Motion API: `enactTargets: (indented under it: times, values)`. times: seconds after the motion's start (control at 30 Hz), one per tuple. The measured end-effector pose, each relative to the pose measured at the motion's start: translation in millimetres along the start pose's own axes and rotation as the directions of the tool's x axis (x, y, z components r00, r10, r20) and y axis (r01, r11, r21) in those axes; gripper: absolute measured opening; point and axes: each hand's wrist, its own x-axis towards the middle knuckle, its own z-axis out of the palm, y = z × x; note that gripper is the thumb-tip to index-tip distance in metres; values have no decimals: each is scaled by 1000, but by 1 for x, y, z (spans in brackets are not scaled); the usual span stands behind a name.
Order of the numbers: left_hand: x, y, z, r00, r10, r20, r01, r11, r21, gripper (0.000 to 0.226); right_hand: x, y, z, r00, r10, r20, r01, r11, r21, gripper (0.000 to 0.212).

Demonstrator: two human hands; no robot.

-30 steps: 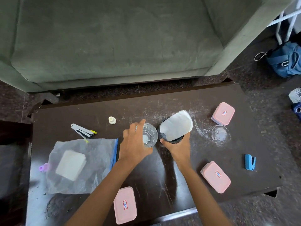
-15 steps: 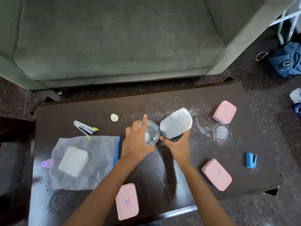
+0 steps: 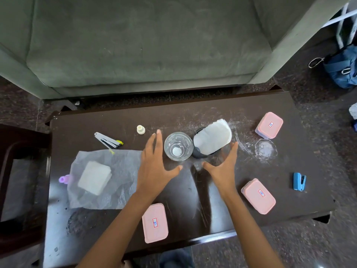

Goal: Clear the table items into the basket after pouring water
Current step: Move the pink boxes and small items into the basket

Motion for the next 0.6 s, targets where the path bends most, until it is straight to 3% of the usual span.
enactTargets:
  times: [0.07, 0.13, 0.2, 0.37, 0.5, 0.6]
  values:
    - [-33, -16, -5, 999, 24, -45, -23, 999, 22, 90, -22, 3, -2, 999, -19, -49, 16, 998, -62, 106]
    - [-68, -33, -5, 992, 121, 26, -124, 971, 205, 73, -47, 14, 3, 999, -38, -22, 35, 991, -127, 94]
    - [-96, -51, 1, 981, 101, 166, -154, 923, 351, 81, -67, 29, 12, 1000, -22, 3, 22, 988, -155, 86]
    - [-135, -80, 12, 940, 27, 341, -216, 821, 528, 121, -105, 60, 31, 1000, 4, 1, -4, 971, -237, 76]
    - [-132, -77, 13, 946, 29, 323, -205, 826, 525, 119, -117, 74, 29, 998, -65, -3, 59, 927, -369, 72]
    - [-128, -71, 11, 954, 71, 292, -217, 834, 507, 111, -114, 68, 9, 986, -152, -63, 94, 833, -545, 65]
